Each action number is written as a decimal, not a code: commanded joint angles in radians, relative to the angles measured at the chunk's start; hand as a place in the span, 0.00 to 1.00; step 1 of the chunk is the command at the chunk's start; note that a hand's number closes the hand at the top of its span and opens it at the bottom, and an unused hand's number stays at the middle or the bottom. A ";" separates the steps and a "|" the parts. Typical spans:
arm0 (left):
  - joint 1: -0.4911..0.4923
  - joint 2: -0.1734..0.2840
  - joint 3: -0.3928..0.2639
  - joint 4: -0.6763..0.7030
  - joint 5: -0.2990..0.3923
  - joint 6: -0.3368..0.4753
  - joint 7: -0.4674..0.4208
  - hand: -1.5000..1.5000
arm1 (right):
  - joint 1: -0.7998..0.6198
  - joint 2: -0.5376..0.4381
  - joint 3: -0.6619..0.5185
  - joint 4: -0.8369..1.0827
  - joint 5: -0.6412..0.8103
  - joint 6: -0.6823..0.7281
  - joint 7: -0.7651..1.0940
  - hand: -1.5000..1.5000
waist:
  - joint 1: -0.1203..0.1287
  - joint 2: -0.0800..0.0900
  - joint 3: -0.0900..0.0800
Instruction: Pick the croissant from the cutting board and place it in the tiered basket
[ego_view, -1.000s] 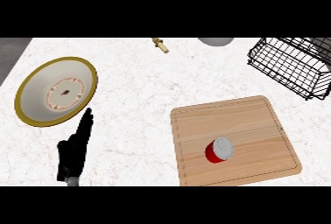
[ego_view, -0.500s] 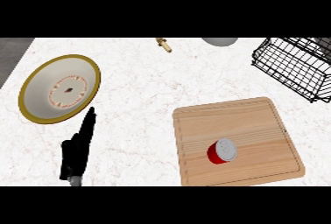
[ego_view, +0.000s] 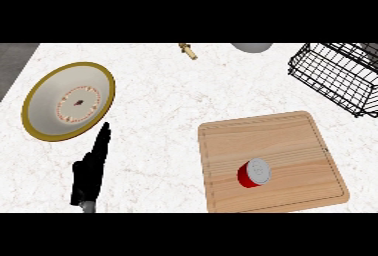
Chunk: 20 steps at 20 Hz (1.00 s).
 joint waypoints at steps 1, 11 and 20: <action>0.051 0.020 0.013 0.008 0.021 -0.031 0.014 0.50 | -0.059 0.074 0.042 0.142 0.081 -0.089 -0.019 1.00 | 0.009 0.007 -0.004; 0.014 -0.001 0.010 0.033 -0.001 -0.015 0.061 0.50 | -0.143 0.131 -0.127 0.391 -0.028 -0.172 -0.116 1.00 | 0.002 0.012 -0.002; 0.021 0.013 0.019 -0.007 0.007 -0.035 0.061 0.50 | -0.179 0.158 -0.322 0.462 -0.208 -0.221 -0.266 0.00 | 0.001 0.009 -0.002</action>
